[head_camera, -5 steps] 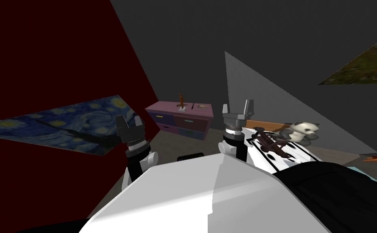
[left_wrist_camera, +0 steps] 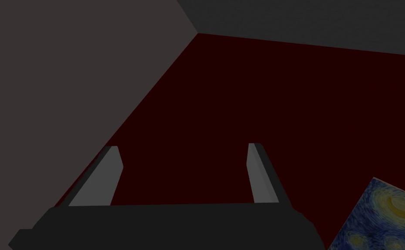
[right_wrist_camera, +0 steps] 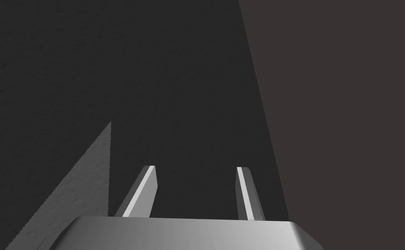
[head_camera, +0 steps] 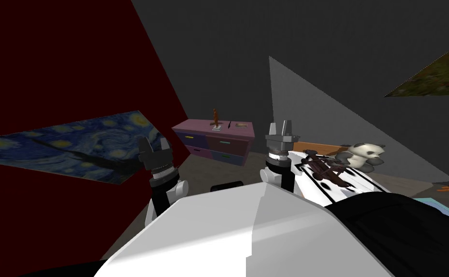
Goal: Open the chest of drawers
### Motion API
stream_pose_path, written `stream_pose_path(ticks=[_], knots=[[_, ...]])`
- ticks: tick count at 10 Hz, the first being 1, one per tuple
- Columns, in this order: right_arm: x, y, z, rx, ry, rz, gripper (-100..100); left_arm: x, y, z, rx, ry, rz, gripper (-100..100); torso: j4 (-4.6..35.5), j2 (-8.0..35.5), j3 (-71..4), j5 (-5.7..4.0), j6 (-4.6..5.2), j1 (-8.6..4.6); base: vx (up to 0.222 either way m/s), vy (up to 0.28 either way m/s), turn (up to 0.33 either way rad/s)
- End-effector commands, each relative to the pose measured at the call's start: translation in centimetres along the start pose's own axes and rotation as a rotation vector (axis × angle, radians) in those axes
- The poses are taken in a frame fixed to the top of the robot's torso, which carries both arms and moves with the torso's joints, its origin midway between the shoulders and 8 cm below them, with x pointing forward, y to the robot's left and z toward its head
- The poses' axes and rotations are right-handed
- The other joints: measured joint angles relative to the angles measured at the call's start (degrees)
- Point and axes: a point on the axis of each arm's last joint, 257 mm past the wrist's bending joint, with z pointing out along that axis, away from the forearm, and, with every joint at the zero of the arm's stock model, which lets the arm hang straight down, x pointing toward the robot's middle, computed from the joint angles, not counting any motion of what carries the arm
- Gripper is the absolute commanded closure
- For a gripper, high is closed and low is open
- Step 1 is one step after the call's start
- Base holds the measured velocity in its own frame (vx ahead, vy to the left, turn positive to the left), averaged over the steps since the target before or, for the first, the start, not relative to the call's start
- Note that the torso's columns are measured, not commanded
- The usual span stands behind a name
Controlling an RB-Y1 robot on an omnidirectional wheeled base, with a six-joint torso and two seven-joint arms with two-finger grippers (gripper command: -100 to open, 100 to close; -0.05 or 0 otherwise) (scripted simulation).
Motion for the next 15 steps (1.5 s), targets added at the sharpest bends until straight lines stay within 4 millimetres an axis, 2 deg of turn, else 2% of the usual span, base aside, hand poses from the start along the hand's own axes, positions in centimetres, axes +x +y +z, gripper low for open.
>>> stream_pose_path(ticks=[1, 4, 5, 7, 10, 15], knots=[[0.0, 0.0, 0.0, 0.000, 0.000, 0.000, 0, 0.0, 0.0, 0.0, 0.000, 0.000, 0.000, 0, 4.2, 4.2, -8.4, 0.00, 0.00, 0.00, 0.000, 0.000, 0.000], [0.0, 0.0, 0.0, 0.000, 0.000, 0.000, 0, 0.0, 0.0, 0.0, 0.000, 0.000, 0.000, 0, 16.9, 16.9, -33.8, 0.00, 0.00, 0.00, 0.000, 0.000, 0.000], [0.0, 0.0, 0.0, 0.000, 0.000, 0.000, 0, 0.6, 0.4, 0.0, -0.007, 0.041, 0.009, -100, 21.1, 21.2, -42.3, 0.00, 0.00, 0.00, 0.015, -0.004, -0.015], [0.0, 0.0, 0.0, 0.001, 0.000, 0.000, 0, 1.6, 1.5, -0.2, -0.026, 0.100, 0.022, -100, 23.6, 23.6, -47.4, 0.00, 0.00, -0.01, 0.026, -0.012, -0.030], [0.0, 0.0, 0.0, 0.001, 0.000, 0.000, 0, 2.9, 3.9, -0.8, -0.072, 0.173, 0.043, -100, 23.8, 23.8, -47.7, 0.00, 0.00, -0.02, 0.043, -0.019, -0.034], [0.0, 0.0, 0.0, 0.001, 0.000, 0.000, 0, 4.4, 9.3, -2.4, -0.178, 0.237, 0.070, -100, 23.8, 23.8, -47.7, 0.00, 0.00, 0.01, 0.060, -0.026, -0.055]])
